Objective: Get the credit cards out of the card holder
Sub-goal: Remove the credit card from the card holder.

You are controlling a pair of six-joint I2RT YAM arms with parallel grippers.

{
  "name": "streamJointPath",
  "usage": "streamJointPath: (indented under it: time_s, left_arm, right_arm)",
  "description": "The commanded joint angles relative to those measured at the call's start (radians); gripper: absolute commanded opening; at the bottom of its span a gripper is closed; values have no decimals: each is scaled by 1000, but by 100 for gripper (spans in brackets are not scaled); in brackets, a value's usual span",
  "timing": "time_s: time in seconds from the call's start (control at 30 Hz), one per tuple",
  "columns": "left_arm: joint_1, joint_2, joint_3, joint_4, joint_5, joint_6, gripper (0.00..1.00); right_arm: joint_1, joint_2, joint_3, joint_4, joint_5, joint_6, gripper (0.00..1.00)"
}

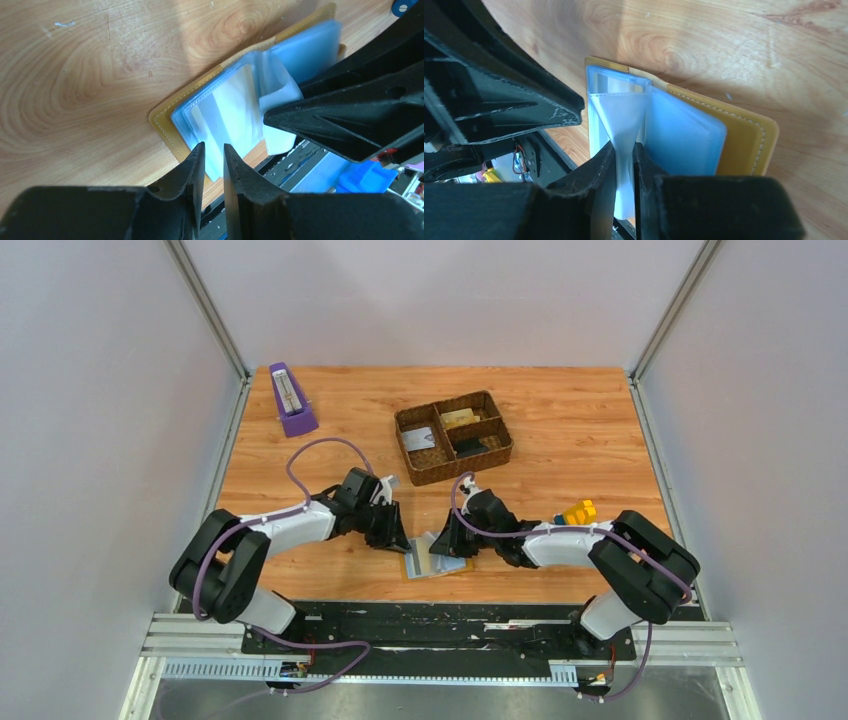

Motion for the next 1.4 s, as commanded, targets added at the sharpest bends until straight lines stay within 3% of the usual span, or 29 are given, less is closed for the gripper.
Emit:
streamJointPath:
  time_s: [0.0, 0.13, 0.4, 0.77, 1.0, 1.17, 1.37]
  left_arm:
    - [-1, 27, 14, 56, 17, 0, 27]
    - [-1, 47, 20, 36, -8, 21, 26]
    - [-2, 73, 14, 62, 11, 21, 23]
    - [-2, 92, 12, 43, 3, 36, 22]
    - [-1, 67, 22, 54, 34, 26, 22]
    - [-2, 66, 21, 104, 87, 1, 22]
    - [-2, 41, 10, 147, 126, -28, 23]
  right_arm:
    - [-9, -14, -10, 96, -44, 4, 17]
    - [-16, -18, -12, 86, -48, 7, 18]
    - [-13, -97, 96, -213, 126, -55, 41]
    - [-13, -142, 168, -513, 358, -71, 41]
    - [34, -194, 200, -472, 271, -109, 43]
    - [95, -149, 221, -442, 274, -102, 52]
    - [124, -86, 232, -399, 231, -109, 55]
